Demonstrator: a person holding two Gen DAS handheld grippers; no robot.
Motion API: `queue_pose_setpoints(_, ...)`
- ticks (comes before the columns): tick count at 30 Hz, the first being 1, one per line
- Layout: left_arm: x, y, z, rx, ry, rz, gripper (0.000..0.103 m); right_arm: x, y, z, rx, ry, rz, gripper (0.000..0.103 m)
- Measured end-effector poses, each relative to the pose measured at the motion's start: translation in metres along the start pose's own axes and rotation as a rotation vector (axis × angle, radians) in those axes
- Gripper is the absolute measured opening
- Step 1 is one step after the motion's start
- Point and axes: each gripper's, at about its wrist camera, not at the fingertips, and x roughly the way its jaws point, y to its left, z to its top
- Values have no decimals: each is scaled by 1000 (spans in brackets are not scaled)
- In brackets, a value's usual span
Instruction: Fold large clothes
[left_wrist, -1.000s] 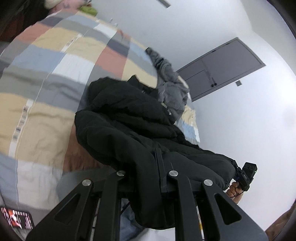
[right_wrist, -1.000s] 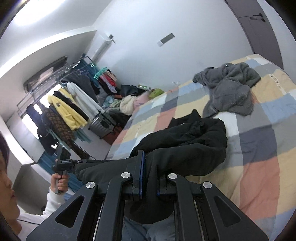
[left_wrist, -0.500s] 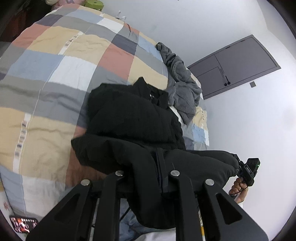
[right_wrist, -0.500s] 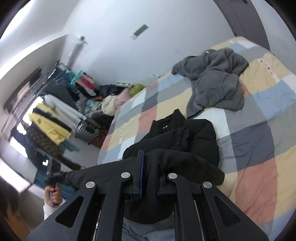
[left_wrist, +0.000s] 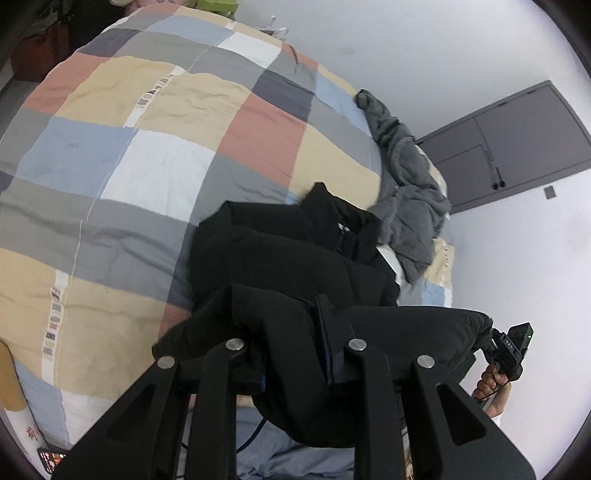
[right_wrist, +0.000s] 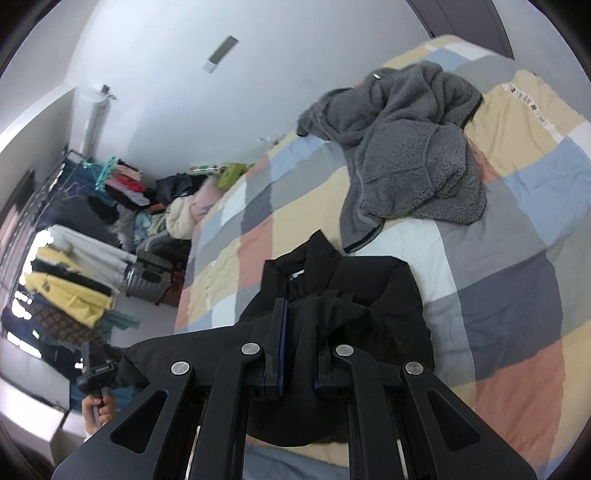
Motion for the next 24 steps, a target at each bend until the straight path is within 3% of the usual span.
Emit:
queue_pose_setpoints(9, 73, 11, 61, -118, -35, 55, 24, 90, -38, 46, 101, 61, -113, 8)
queue_pose_setpoints(14, 126, 17, 84, -133, -15, 138, 24, 143, -59, 60, 125, 111, -196, 7)
queue_pose_setpoints(20, 172, 32, 88, -152, 12, 182, 24, 195, -86, 53, 126, 165, -234, 6)
queue_pose_setpoints(24, 182, 34, 85, -145, 8, 198, 24, 205, -91, 43, 130, 171, -228, 6)
